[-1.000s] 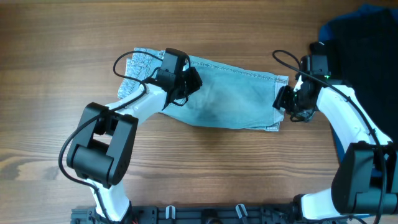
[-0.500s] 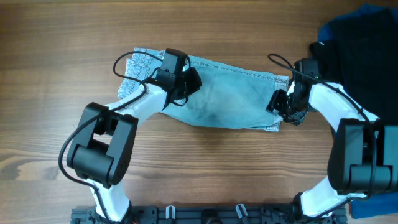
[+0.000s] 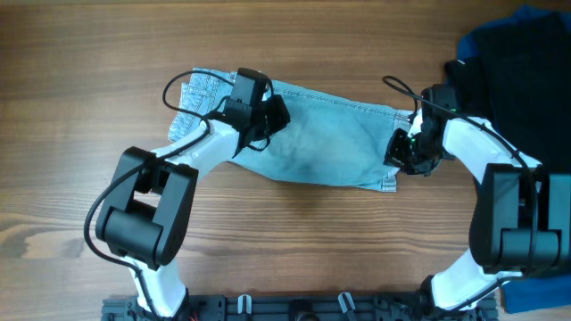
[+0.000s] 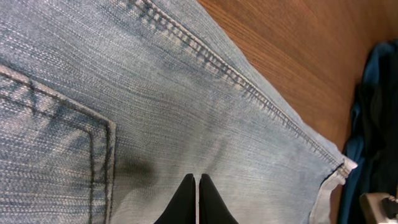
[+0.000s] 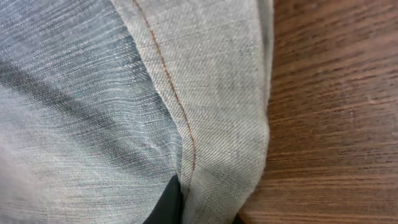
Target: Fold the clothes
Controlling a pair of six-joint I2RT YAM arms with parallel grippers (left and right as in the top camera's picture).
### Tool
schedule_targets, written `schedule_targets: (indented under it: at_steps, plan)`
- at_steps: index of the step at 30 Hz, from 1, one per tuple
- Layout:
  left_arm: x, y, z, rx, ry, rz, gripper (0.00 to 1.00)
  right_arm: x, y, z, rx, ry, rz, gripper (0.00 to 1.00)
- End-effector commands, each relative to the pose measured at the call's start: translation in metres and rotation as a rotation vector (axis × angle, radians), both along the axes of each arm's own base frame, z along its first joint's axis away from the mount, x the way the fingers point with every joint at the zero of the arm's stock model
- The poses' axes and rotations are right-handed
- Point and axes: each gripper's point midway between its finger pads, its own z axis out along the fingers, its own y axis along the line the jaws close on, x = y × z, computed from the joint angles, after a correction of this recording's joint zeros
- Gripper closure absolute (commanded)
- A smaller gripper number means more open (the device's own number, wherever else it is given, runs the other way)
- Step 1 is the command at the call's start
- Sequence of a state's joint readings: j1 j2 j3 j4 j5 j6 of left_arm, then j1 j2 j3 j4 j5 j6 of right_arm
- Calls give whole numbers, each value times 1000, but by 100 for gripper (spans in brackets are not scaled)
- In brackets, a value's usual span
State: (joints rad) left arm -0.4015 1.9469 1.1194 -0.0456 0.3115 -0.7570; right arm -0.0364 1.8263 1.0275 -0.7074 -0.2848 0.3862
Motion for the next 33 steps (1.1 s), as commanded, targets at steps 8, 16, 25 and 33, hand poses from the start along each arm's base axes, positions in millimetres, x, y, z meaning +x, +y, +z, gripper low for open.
schedule_targets:
  at_steps: [8, 16, 25, 33]
  plan:
    - [5, -7, 19, 14, -73, -66, 96, 9, -3, 10, -28, 0, 105, 96]
    - [12, -15, 35, -9, -105, -102, 96, 25, -4, 24, -42, -64, 194, 96]
    - [21, -15, 41, -6, -147, -81, 96, 54, -4, 53, -60, -171, 304, 96]
    - [24, -15, 43, -7, -165, -71, 96, 70, -4, 85, -60, -206, 307, 96]
